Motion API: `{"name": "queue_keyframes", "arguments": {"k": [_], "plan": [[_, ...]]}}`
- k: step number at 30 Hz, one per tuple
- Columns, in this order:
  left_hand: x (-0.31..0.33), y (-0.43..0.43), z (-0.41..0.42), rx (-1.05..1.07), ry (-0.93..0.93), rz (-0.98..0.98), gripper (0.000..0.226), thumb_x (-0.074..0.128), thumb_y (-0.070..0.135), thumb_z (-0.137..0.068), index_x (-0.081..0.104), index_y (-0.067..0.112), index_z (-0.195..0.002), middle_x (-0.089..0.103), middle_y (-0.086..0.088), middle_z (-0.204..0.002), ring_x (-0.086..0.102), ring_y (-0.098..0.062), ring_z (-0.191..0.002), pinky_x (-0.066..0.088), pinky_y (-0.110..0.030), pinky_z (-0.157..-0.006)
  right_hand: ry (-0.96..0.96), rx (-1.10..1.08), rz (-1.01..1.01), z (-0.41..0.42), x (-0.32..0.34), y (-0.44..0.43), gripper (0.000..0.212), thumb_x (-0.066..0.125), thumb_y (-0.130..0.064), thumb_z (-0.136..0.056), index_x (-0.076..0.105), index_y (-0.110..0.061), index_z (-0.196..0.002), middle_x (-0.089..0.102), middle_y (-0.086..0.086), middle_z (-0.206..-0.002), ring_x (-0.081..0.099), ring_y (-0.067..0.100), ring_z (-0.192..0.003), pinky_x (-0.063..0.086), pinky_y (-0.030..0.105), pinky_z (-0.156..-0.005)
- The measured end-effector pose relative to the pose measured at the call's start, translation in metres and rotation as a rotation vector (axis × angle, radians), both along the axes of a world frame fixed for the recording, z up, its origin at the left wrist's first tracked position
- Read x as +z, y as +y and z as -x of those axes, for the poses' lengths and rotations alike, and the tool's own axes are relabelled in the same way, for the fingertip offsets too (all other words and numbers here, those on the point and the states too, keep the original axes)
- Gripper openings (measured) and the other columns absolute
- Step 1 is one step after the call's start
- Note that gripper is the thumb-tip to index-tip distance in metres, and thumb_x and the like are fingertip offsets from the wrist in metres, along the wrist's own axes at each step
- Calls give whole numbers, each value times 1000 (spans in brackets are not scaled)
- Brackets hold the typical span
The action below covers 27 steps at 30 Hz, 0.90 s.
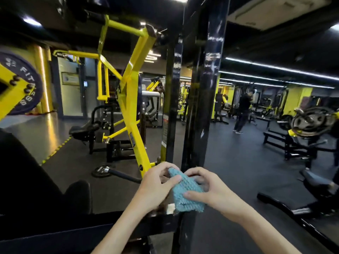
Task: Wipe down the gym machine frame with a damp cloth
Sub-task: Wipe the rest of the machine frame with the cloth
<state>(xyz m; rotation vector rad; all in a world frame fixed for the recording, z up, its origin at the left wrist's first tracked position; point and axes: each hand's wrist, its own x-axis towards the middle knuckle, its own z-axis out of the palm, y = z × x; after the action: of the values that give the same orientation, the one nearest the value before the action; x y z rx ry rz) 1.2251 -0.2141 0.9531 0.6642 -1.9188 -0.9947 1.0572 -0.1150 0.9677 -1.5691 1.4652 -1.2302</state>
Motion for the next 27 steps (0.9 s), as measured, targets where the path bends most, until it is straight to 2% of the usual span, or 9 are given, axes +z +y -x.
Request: {"name": "queue_keyframes", "arguments": {"k": [2,5,9,12,14,17,21,24,27], "plan": [[14,9,17,7,27,-27,19,68,13,-92,64,30,-100,73,6,-96,71,-8,-80,53,-21,-72,-82,13,4,19,12,6,43,83,-8,-76,60,-13,-112,71,13,-103,70,28,-91,57,36,-76],[31,19,46,58,101,-46,20,64,12,-95,64,32,-98,73,4,-90,70,-10,-81,55,-28,-75,-210,77,29,49,27,9,51,84,-4,-70,58,-3,-115,70,20,-106,69,26,-88,55,31,-72],[62,34,78,95,245,-146,8,61,9,-97,66,16,-96,74,-5,-84,68,-8,-78,56,-24,-68,-416,156,125,80,53,9,54,83,0,-64,63,3,-114,71,20,-105,68,25,-89,55,28,-72],[87,44,90,137,237,-109,5,60,19,-98,63,19,-101,75,-5,-91,70,-12,-82,56,-29,-80,-656,184,152,87,77,4,43,73,-1,-75,63,7,-116,70,22,-112,69,29,-98,57,33,-81],[103,45,93,201,158,32,4,58,26,-99,61,25,-101,74,2,-94,67,-7,-83,51,-21,-79,-710,144,177,88,92,-3,37,68,-7,-82,63,4,-116,70,20,-113,66,34,-107,51,44,-93],[134,40,90,324,-20,323,6,56,27,-99,62,27,-100,69,8,-99,62,-5,-86,47,-16,-76,-504,28,318,83,120,-11,18,66,-10,-91,67,-7,-108,73,13,-107,67,32,-107,53,39,-88],[189,12,79,508,-245,843,27,55,16,-99,62,12,-125,59,0,-128,48,-13,-124,37,-29,-109,7,-163,621,84,177,-19,6,62,-15,-95,65,-17,-100,71,0,-98,68,14,-93,58,39,-85],[243,-7,68,643,-347,1247,43,59,10,-92,55,3,-134,52,-14,-141,45,-27,-133,37,-43,-113,346,-306,882,81,227,-24,17,67,-14,-91,62,-14,-107,69,-5,-95,66,10,-88,57,30,-76],[301,-5,60,778,-530,1492,59,46,18,-90,41,1,-146,37,-17,-154,35,-31,-142,27,-46,-118,672,-476,1102,74,279,-32,27,72,-8,-83,57,-7,-105,69,7,-93,64,22,-82,51,33,-65]]}}
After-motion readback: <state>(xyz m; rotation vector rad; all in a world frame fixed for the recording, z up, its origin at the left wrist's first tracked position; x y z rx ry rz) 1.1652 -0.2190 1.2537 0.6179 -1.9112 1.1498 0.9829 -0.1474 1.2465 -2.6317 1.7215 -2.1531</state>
